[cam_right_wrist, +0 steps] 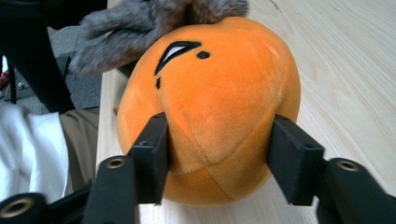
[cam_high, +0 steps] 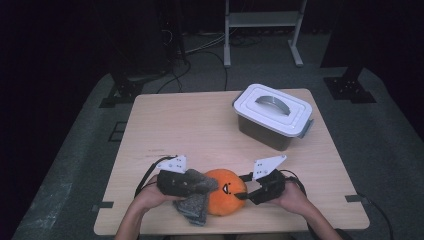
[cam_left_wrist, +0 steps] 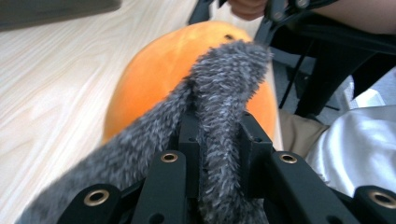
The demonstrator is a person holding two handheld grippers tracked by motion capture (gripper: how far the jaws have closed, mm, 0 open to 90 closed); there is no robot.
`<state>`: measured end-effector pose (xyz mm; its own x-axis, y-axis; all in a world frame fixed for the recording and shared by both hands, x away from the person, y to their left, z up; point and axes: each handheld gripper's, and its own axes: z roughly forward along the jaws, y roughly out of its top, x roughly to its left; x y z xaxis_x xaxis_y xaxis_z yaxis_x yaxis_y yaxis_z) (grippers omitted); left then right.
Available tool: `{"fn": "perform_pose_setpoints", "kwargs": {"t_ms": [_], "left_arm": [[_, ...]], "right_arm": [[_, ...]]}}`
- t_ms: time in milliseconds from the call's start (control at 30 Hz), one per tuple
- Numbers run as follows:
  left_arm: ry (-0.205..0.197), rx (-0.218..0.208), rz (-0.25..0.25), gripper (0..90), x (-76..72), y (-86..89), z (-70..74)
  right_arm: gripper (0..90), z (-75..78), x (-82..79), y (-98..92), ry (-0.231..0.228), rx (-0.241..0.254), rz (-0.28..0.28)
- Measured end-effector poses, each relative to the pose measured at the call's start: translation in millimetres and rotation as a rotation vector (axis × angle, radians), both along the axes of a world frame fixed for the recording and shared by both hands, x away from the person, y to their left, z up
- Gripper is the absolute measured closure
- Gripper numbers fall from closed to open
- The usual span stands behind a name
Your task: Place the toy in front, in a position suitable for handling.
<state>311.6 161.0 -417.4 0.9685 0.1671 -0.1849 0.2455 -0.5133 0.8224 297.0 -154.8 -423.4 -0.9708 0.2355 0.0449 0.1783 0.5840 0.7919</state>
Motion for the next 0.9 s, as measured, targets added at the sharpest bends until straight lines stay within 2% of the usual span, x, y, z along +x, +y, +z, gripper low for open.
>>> {"fn": "perform_pose_setpoints", "kwargs": {"t_ms": [167,300,333,433,467,500,567,700,733,900], "left_arm": [[0.007,0.016,0.022,74.7,2.8,7.5,-3.7],[0.008,-0.01,0.032,74.8,4.0,8.4,-3.0],[0.003,-0.044,0.04,74.9,5.3,5.1,0.7],[-0.015,-0.064,0.033,74.8,5.0,-0.4,6.1],[-0.026,-0.102,0.017,74.8,3.5,-5.6,11.5],[-0.029,-0.112,0.004,74.7,2.1,-8.7,14.1],[-0.04,-0.085,0.002,74.7,0.8,-12.1,14.9],[-0.024,-0.073,0.012,74.7,2.5,-9.3,9.7],[-0.006,-0.071,0.024,74.7,5.1,-3.1,4.8],[0.015,-0.037,0.057,74.5,8.1,8.5,-4.7]], "right_arm": [[45.4,-0.3,0.5,-3.0,0.0,-0.003,0.004],[45.6,0.6,0.0,-2.0,-0.017,-0.006,0.011],[46.2,1.6,-0.4,-0.3,-0.024,-0.003,0.009],[47.0,4.2,-1.4,3.7,-0.05,0.0,0.019],[47.3,4.7,-1.9,5.0,-0.061,0.002,0.025],[47.6,5.4,-2.8,6.0,-0.066,0.001,0.028],[48.1,5.9,-3.4,6.7,-0.086,-0.009,0.04],[48.7,5.6,-2.7,4.2,-0.085,-0.018,0.043],[49.1,5.8,-1.9,1.4,-0.087,-0.023,0.043],[49.1,7.1,-0.6,-5.7,-0.091,-0.028,0.044]]}}
